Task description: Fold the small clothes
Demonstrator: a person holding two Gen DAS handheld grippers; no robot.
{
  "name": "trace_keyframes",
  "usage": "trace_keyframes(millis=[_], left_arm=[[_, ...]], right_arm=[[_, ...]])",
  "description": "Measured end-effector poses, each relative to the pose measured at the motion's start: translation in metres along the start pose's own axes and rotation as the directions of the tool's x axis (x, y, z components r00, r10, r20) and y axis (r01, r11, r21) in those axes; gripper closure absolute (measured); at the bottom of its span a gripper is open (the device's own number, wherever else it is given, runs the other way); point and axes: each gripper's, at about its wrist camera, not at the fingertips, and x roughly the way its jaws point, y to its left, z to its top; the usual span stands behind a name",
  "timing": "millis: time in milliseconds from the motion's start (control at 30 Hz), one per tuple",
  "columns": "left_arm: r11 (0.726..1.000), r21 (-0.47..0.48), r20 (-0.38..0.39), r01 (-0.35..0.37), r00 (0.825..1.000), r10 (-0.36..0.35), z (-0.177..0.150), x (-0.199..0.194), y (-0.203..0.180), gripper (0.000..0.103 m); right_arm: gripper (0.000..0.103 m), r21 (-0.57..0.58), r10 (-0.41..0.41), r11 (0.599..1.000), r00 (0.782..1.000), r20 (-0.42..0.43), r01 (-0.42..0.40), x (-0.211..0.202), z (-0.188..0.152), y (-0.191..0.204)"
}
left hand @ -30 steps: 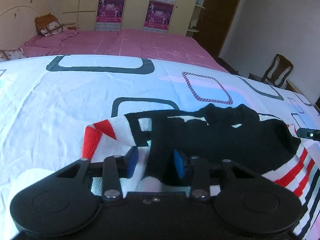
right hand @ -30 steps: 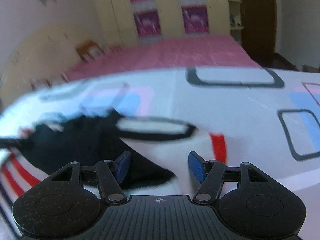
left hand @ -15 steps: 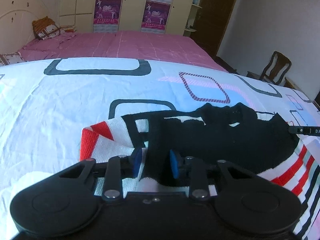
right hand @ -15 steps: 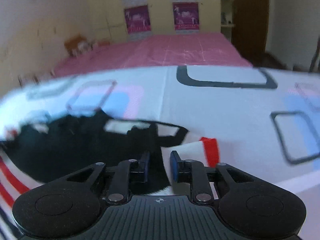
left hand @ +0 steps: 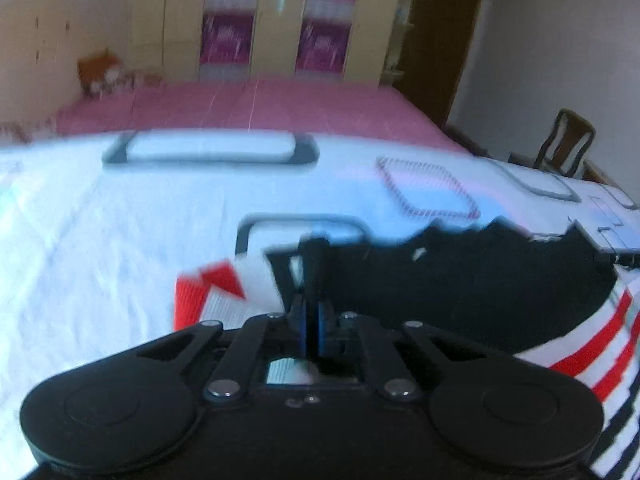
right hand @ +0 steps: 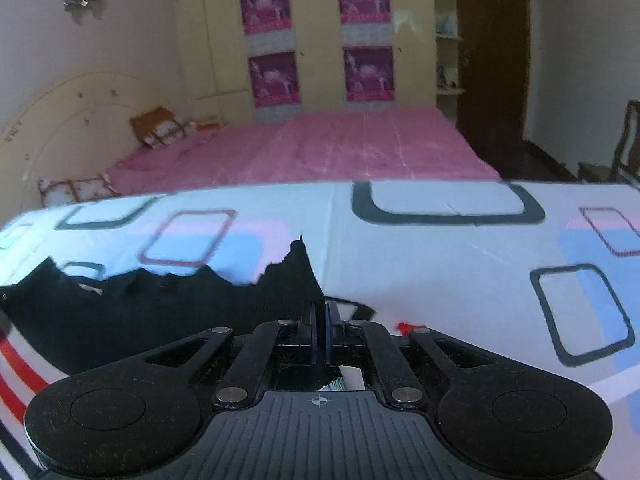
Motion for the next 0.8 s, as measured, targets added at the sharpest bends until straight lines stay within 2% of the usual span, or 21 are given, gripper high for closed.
trace_keyframes(millis=[33, 67, 133, 167, 200, 233, 267, 300, 333, 400, 433, 500, 567, 600, 633, 667, 700, 733, 800], left_arm=[[1.0, -0.015, 0.002, 0.008, 1.0, -0.008, 0.001, 0.001, 0.003, 0.095], [1.0, -0.03, 0.001, 0.005, 1.0, -0.005, 0.002, 0.0, 0.005, 0.091], [0.998, -0.052, 0.018, -0.035, 0.999, 0.036, 0.003, -0.008, 0.007, 0.064], [0.998, -0.038, 0.041, -0.057, 0.997, 0.059, 0.003, -0.018, 0.002, 0.059], [0.999, -0.019, 0.07, -0.043, 0.997, 0.045, 0.002, -0.029, -0.005, 0.049], [1.0, -0.012, 0.079, 0.008, 0.997, -0.007, 0.002, -0.037, -0.014, 0.049], [0.997, -0.006, 0.075, 0.076, 0.994, -0.076, 0.002, -0.041, -0.026, 0.049], [0.991, 0.025, 0.066, 0.133, 0.989, -0.134, 0.0, -0.042, -0.043, 0.049], [0.984, 0.067, 0.048, 0.163, 0.985, -0.167, -0.003, -0.038, -0.063, 0.049], [0.972, 0.111, -0.004, 0.21, 0.978, -0.21, -0.011, -0.023, -0.093, 0.048], [0.966, 0.125, -0.026, 0.224, 0.975, -0.223, -0.015, -0.015, -0.104, 0.045], [0.968, 0.178, -0.031, 0.178, 0.984, -0.176, -0.024, -0.004, -0.115, 0.042], [0.976, 0.199, 0.019, 0.09, 0.995, -0.096, -0.026, -0.008, -0.099, 0.04], [0.982, 0.186, 0.039, 0.021, 0.999, -0.029, -0.027, -0.011, -0.085, 0.037], [0.984, 0.172, 0.046, -0.036, 0.999, 0.028, -0.028, -0.012, -0.069, 0.041], [0.99, 0.137, 0.056, -0.031, 0.998, 0.024, -0.03, -0.017, -0.05, 0.041], [0.996, 0.085, 0.054, 0.011, 0.998, -0.016, -0.029, -0.02, -0.038, 0.041], [0.996, 0.092, 0.044, 0.015, 0.999, -0.02, -0.026, -0.02, -0.038, 0.041], [0.985, 0.168, 0.035, -0.033, 0.999, 0.028, -0.023, -0.017, -0.053, 0.04]], right_arm=[[0.1, -0.006, -0.024, 1.0, 0.999, -0.039, 0.024, 0.011, -0.006, -0.001], [0.1, -0.005, -0.024, 1.0, 1.0, -0.014, 0.024, 0.01, -0.009, -0.001], [0.099, 0.02, -0.043, 0.999, 0.999, 0.003, 0.043, 0.002, -0.007, 0.001], [0.083, 0.026, -0.056, 0.998, 0.998, 0.021, 0.055, -0.007, -0.006, 0.005], [0.049, 0.006, -0.065, 0.998, 0.996, 0.057, 0.065, -0.019, -0.006, 0.012], [0.038, -0.031, -0.028, 0.999, 0.992, 0.122, 0.032, -0.034, -0.006, 0.024], [0.036, -0.069, 0.032, 0.997, 0.989, 0.145, -0.022, -0.042, -0.007, 0.035], [0.036, -0.103, 0.074, 0.993, 0.989, 0.124, -0.061, -0.043, -0.007, 0.048], [0.037, -0.137, 0.121, 0.985, 0.989, 0.087, -0.108, -0.039, -0.007, 0.063], [0.044, -0.197, 0.224, 0.955, 0.975, -0.003, -0.22, -0.024, -0.01, 0.094], [0.045, -0.233, 0.226, 0.946, 0.974, -0.032, -0.228, -0.017, -0.014, 0.107], [0.048, -0.276, 0.231, 0.93, 0.97, -0.078, -0.243, -0.002, -0.021, 0.124], [0.048, -0.275, 0.238, 0.928, 0.968, -0.081, -0.251, 0.002, -0.021, 0.115], [0.048, -0.264, 0.208, 0.94, 0.976, -0.062, -0.217, -0.001, -0.018, 0.103], [0.048, -0.235, 0.113, 0.965, 0.993, -0.028, -0.116, -0.003, -0.016, 0.082], [0.048, -0.178, 0.013, 0.984, 1.0, -0.02, -0.017, -0.002, -0.013, 0.056], [0.049, -0.112, 0.001, 0.994, 1.0, -0.008, -0.002, -0.005, -0.014, 0.032], [0.049, -0.087, 0.016, 0.996, 1.0, -0.01, -0.017, -0.007, -0.014, 0.019], [0.049, -0.182, -0.005, 0.983, 1.0, -0.013, 0.002, -0.009, -0.014, 0.032]])
